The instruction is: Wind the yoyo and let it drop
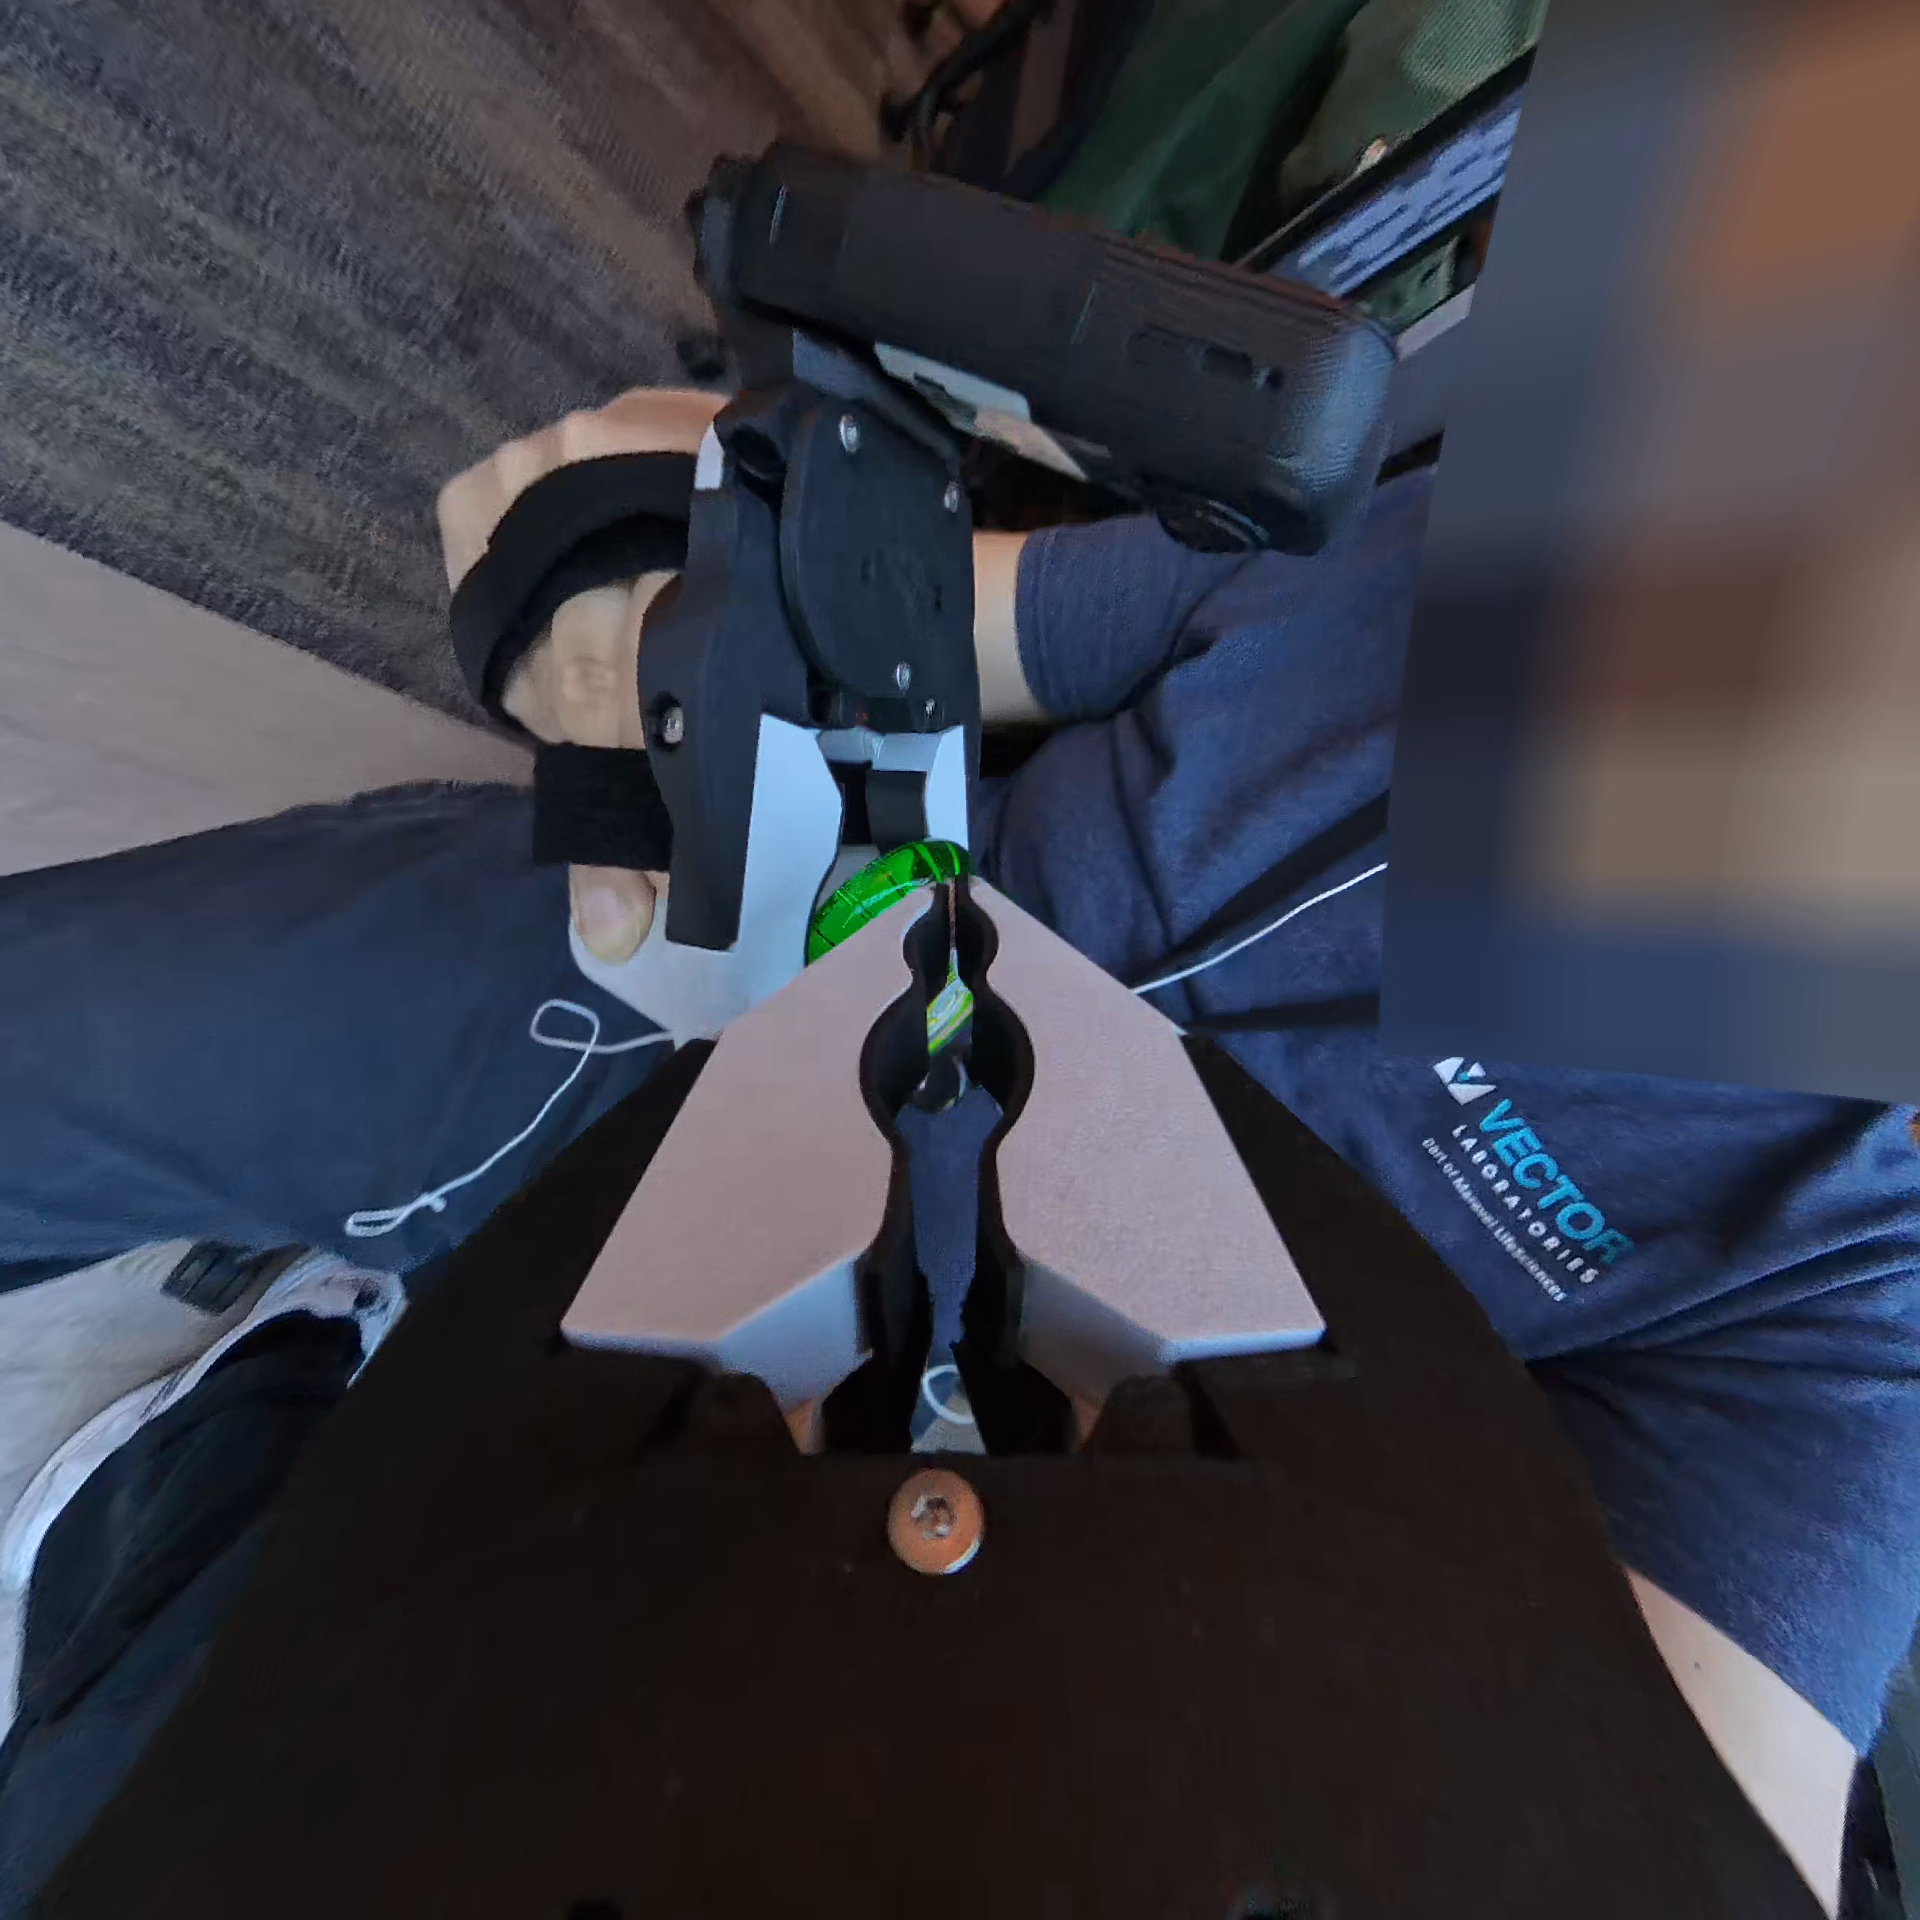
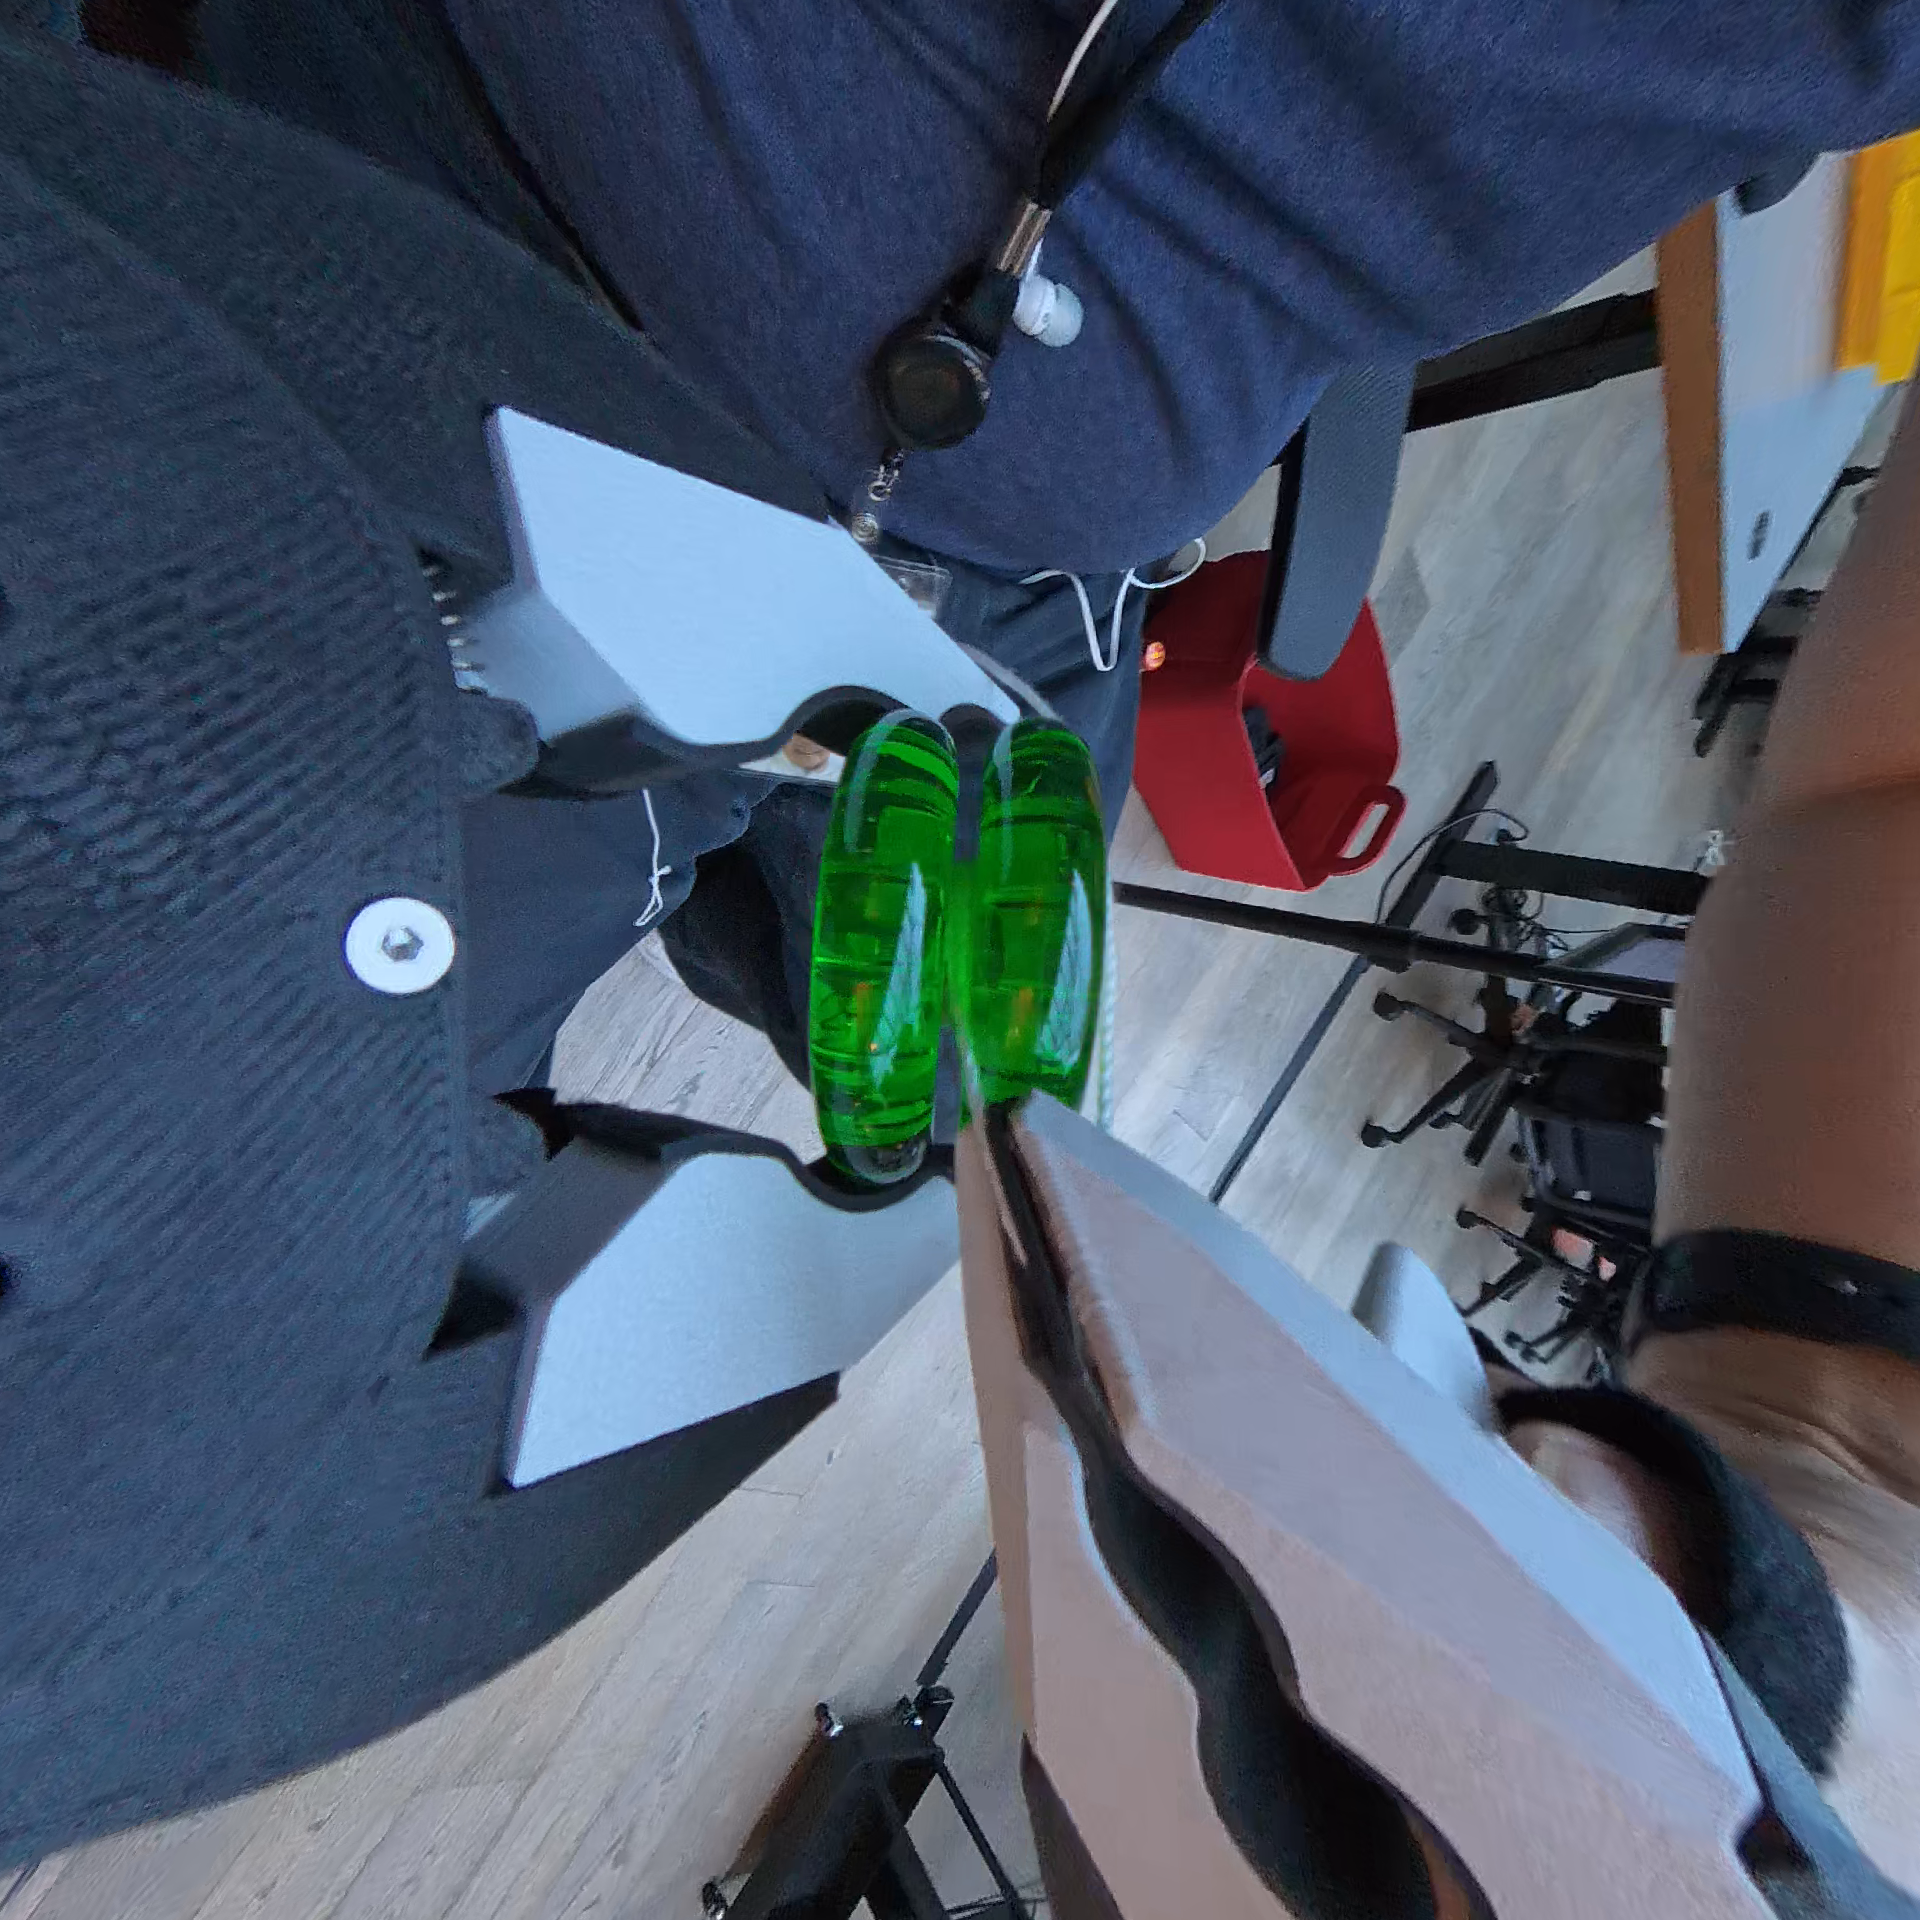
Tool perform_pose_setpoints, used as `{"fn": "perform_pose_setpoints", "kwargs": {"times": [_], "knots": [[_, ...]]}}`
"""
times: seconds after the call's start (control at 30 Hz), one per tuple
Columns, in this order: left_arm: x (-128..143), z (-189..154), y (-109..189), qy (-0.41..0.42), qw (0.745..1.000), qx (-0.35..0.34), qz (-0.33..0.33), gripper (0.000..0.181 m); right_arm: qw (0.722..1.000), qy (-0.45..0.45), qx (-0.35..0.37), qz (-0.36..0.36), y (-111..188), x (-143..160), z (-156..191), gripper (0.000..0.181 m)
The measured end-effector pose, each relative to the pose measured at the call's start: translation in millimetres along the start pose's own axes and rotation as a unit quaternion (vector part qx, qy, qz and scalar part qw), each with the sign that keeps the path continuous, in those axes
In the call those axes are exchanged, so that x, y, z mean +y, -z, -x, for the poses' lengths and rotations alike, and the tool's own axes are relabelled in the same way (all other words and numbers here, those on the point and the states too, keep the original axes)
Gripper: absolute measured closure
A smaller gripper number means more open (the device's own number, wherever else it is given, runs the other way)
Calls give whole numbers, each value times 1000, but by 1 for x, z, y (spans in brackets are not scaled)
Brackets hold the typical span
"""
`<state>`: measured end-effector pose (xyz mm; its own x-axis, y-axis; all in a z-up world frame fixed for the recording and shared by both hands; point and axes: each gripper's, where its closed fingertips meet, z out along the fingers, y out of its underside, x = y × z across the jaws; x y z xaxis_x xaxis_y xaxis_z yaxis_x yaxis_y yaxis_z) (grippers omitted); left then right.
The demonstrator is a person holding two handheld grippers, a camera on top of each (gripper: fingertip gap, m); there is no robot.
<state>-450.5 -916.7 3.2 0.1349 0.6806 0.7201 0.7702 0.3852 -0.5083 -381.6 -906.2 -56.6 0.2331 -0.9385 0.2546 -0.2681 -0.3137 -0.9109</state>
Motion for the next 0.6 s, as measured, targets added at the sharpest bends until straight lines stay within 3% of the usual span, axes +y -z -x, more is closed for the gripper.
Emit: {"fn": "perform_pose_setpoints", "kwargs": {"times": [0.17, 0.27, 0.4, 0.53, 0.6], "knots": [[-10, -4, -3, 18, 999, 40, -29, 181, 997, -36, -20, -57, 3, -16, 0, 106], [-17, -9, 1, 11, 998, 46, -45, 169, 990, -45, -56, -118, 11, -31, 7, 106], [-23, 5, 16, -36, 996, -51, -68, 157, 977, -53, -84, -189, 25, -47, 10, 106], [-22, 10, 37, -48, 980, -146, -125, 142, 981, -76, -48, -170, 29, -37, -6, 106], [-12, 23, 50, -47, 959, -223, -168, 129, 984, -84, -22, -155, 34, -32, -15, 106]]}}
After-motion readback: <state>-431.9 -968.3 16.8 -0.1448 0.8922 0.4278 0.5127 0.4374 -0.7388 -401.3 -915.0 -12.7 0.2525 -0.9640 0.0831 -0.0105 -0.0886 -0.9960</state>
